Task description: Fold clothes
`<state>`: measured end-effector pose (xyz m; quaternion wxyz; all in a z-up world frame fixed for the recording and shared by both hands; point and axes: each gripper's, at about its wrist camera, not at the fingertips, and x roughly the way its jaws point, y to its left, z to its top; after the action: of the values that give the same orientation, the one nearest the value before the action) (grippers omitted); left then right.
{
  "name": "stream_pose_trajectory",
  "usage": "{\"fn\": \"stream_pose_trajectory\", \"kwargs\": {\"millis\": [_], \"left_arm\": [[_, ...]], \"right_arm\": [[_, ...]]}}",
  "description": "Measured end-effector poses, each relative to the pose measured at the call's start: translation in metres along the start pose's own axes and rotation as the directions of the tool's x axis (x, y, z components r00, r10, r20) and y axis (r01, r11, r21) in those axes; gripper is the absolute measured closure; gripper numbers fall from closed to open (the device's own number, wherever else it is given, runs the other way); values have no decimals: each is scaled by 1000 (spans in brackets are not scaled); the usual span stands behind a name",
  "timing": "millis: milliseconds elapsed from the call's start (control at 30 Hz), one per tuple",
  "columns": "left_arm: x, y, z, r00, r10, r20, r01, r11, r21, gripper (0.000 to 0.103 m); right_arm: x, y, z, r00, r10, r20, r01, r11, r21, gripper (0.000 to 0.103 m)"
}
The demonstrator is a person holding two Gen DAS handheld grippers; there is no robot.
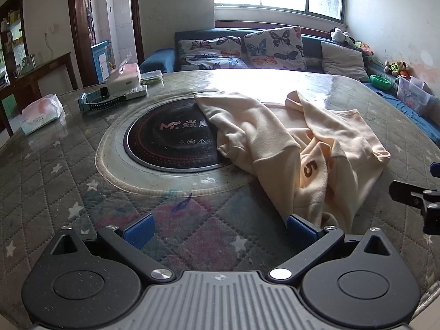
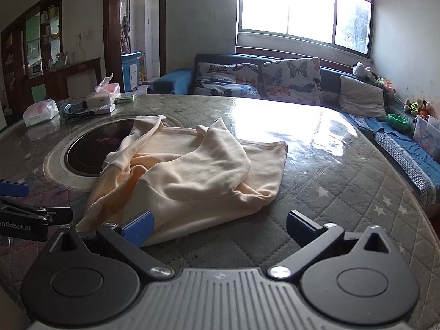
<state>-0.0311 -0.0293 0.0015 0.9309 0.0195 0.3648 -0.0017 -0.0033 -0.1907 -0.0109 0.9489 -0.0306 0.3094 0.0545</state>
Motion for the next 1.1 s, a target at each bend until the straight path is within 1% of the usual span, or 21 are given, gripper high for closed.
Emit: {"fn": "stream_pose_trajectory", "kwargs": {"millis": [267,433,633,1100], "left_arm": [[-2,0,-3,999,-16,-29,15,999,-31,0],[-6,-3,-5,1000,-6,-6,6,1000,-20,0],[-5,-8,-4,1000,-19,-15,19,1000,-9,0],[-6,-13,-3,1000,-11,-24,11,1000,18,0]], "right_arm": [[-2,2,-5,1000,1,-22,-1,1000,13,0],[-4,2,-6,1000,4,-24,-4,1000,17,0],[-3,4,-6,1000,10,-28,-10,1000,15,0],[-2,3,-8,999,9,-44,-9,1000,16,0]]}}
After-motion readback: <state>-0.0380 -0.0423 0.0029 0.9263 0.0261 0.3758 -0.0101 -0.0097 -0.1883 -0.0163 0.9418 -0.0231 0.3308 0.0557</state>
